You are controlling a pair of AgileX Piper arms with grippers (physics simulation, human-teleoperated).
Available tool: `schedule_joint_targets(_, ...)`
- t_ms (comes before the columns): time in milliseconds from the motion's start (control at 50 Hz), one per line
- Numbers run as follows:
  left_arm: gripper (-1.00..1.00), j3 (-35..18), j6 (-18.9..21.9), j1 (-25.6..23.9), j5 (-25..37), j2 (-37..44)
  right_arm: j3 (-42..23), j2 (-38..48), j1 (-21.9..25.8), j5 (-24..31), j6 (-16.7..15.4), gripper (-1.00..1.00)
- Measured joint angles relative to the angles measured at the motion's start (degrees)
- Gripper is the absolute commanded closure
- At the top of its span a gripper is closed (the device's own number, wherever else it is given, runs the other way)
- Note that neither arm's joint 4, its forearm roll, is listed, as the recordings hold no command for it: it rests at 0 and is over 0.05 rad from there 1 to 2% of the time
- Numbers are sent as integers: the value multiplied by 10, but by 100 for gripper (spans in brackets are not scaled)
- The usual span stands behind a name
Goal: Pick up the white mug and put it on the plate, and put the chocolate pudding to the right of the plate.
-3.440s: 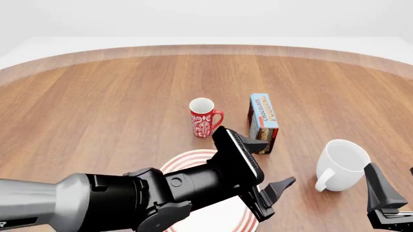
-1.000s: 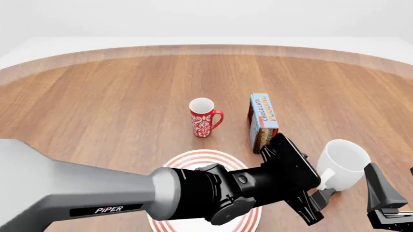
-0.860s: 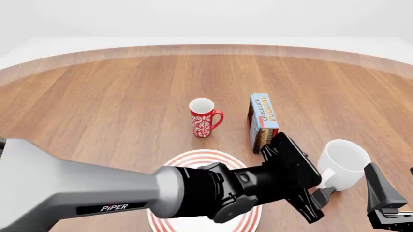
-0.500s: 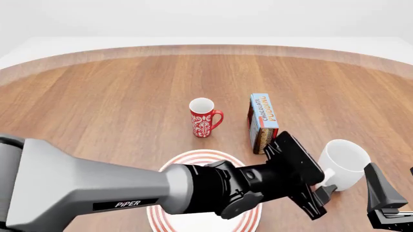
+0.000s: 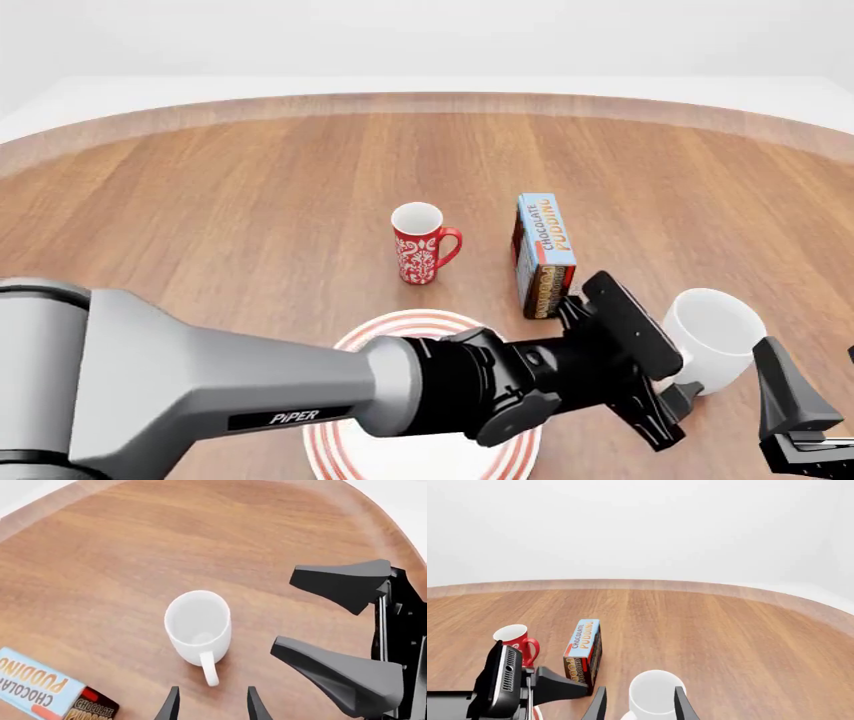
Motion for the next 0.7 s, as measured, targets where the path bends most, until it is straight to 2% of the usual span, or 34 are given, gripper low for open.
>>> schedule_joint_targets(700, -100, -77, 3, 13, 46, 58, 0, 0, 0, 0, 0, -100)
